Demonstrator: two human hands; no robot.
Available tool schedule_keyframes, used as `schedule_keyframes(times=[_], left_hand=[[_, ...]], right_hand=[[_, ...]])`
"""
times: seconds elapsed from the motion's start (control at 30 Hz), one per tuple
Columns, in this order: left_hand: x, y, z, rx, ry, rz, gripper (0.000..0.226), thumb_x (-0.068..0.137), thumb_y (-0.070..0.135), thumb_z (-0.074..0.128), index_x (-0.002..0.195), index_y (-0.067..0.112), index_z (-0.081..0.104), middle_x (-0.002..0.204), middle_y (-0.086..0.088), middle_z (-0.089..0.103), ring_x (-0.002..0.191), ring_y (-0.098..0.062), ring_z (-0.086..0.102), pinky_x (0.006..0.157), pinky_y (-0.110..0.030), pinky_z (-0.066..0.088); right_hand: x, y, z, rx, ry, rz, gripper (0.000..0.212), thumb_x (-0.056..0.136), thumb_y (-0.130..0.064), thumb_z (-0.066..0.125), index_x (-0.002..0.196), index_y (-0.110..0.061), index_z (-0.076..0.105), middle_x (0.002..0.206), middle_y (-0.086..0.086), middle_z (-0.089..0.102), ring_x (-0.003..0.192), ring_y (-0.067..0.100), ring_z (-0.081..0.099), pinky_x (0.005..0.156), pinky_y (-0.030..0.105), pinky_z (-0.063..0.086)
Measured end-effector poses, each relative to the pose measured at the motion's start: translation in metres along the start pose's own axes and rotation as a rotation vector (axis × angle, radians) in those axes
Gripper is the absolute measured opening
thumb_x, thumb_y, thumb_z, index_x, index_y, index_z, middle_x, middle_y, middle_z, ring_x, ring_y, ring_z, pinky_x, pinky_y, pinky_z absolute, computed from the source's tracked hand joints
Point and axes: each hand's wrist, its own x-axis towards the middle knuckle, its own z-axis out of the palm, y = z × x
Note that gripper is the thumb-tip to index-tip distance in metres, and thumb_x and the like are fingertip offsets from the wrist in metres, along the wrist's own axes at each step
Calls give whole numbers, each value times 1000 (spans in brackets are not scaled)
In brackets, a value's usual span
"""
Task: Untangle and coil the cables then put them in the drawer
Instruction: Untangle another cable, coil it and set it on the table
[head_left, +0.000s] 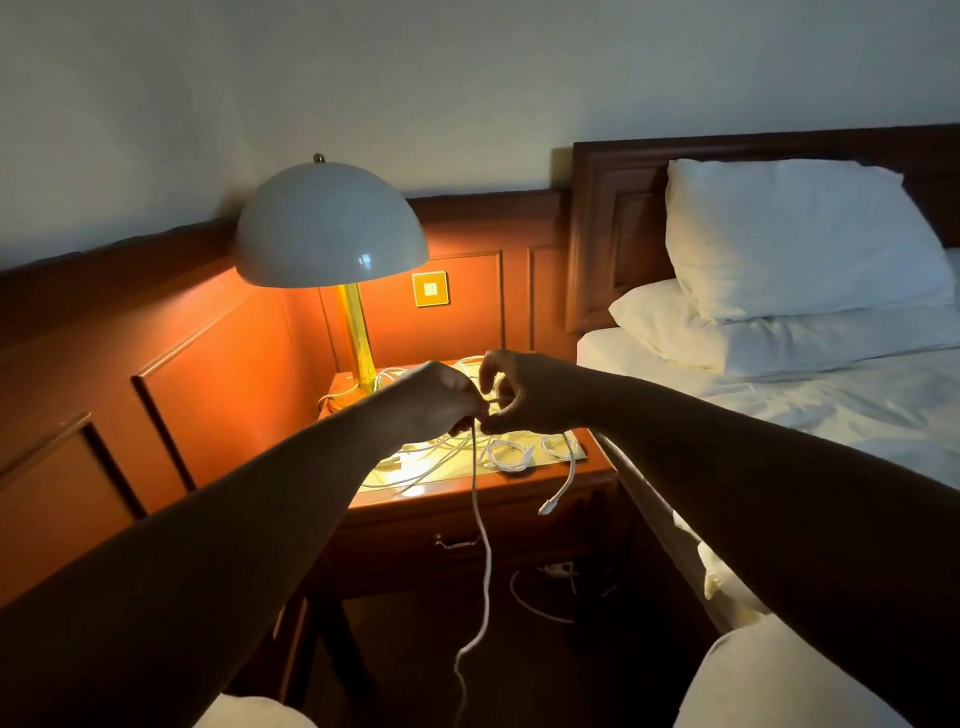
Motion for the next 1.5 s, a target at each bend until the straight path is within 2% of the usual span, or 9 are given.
schedule_keyframes(times=[0.2, 0.37, 0.53, 0.67, 0.9, 1.1, 1.2, 1.33, 1.5], left_hand=[[-8, -12, -9, -286, 153, 103, 21, 99, 12, 49, 87, 14, 66, 77, 1, 57, 69, -15, 54, 66, -27, 40], [-3, -46, -13, -330, 164, -25, 13, 94, 11, 60, 85, 12, 70, 84, -2, 63, 82, -19, 56, 65, -27, 38], [4, -59, 28, -354, -66, -2, 27, 81, 24, 74, 105, 30, 62, 108, -7, 67, 104, -23, 61, 91, -37, 44], [11, -66, 43, -436, 1, 39, 14, 96, 28, 59, 97, 15, 63, 78, -3, 59, 77, -21, 57, 79, -41, 47], [19, -86, 46, -630, 221, -11, 20, 99, 23, 56, 85, 15, 68, 56, 7, 44, 57, -17, 29, 54, -35, 14], [5, -86, 89, -905, 90, -194, 23, 104, 27, 41, 92, 15, 57, 65, 2, 48, 56, -12, 41, 53, -27, 32], [-2, -93, 102, -882, -31, -213, 28, 105, 29, 41, 103, 10, 62, 61, 0, 47, 54, -14, 43, 55, -28, 35], [-1, -116, 104, -673, -191, -284, 22, 105, 28, 44, 112, 22, 63, 64, 3, 47, 59, -13, 47, 66, -30, 49], [4, -160, 119, -295, -173, -235, 16, 102, 29, 51, 100, 22, 66, 68, 5, 51, 49, -1, 40, 48, -19, 32]], right_hand=[[-5, 45, 21, 424, -71, 144, 7, 96, -11, 61, 100, -16, 60, 94, 6, 64, 79, 9, 62, 63, 15, 51], [-11, 66, 51, 599, -23, 180, 26, 105, -22, 43, 107, -9, 66, 105, 7, 70, 101, 18, 65, 91, 30, 52], [-7, 46, 63, 775, -28, 161, 26, 106, -30, 38, 111, -12, 56, 65, -3, 49, 54, 6, 48, 48, 19, 44], [5, 38, 67, 825, 81, 208, 35, 106, -37, 37, 91, -13, 59, 61, -3, 42, 53, 10, 34, 50, 26, 28], [7, 33, 76, 1107, -275, 242, 37, 103, -28, 33, 71, -17, 46, 63, -1, 38, 55, 12, 30, 54, 28, 24], [30, 20, 83, 1618, -147, 124, 31, 105, -23, 38, 100, -6, 62, 76, 3, 55, 65, 15, 57, 60, 26, 49], [46, 32, 91, 1369, 55, 40, 31, 106, -19, 37, 112, -3, 63, 101, 6, 70, 96, 17, 69, 83, 26, 56], [61, 66, 112, 427, 289, -206, 24, 102, -9, 47, 116, -3, 65, 123, 7, 66, 115, 7, 60, 96, 14, 46], [57, 102, 142, -300, 100, -186, 24, 98, -12, 53, 120, -13, 63, 117, 9, 67, 107, 25, 62, 83, 35, 53]])
